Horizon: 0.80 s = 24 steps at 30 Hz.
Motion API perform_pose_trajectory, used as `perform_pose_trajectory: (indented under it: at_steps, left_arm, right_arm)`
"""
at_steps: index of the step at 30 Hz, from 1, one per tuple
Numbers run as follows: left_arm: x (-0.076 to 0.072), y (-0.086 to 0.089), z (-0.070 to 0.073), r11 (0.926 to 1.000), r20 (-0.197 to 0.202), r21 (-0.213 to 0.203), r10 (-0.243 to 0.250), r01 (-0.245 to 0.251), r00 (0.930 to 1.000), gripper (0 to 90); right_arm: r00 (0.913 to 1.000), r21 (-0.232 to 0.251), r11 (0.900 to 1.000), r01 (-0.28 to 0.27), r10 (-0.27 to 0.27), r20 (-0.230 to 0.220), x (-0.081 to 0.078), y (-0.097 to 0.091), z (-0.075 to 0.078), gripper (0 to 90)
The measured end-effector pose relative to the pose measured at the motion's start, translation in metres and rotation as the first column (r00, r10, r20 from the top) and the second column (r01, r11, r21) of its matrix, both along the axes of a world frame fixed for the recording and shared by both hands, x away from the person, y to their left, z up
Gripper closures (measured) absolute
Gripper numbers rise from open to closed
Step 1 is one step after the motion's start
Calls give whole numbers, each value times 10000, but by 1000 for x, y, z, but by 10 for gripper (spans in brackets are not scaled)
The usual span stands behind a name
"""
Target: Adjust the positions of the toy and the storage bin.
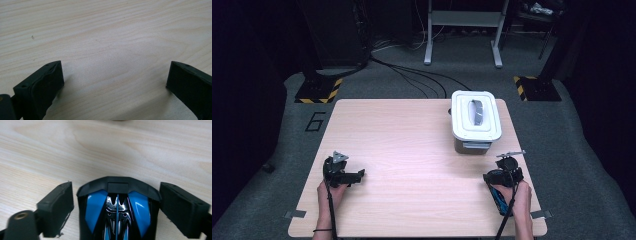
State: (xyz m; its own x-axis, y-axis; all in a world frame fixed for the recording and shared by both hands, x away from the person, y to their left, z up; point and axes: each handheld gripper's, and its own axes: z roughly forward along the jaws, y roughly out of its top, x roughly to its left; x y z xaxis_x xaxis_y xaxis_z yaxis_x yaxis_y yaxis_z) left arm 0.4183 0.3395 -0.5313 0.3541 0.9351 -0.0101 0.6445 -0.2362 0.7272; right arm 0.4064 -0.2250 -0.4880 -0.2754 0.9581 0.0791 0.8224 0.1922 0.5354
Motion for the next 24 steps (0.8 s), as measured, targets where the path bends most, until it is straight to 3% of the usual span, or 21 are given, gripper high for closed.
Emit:
perform_pose_trajectory:
  at_steps: [10,24]
  left_arm:
    - [0,0,0,10000,-27,8,-14,14,10000,10]
    - [0,0,0,10000,-26,-6,-15,15,10000,10]
  right_arm:
    - [9977,304,9991,-287,268,624,-5,8,26,8]
    - [9864,365,9972,-652,589,1531,5,13,60,0]
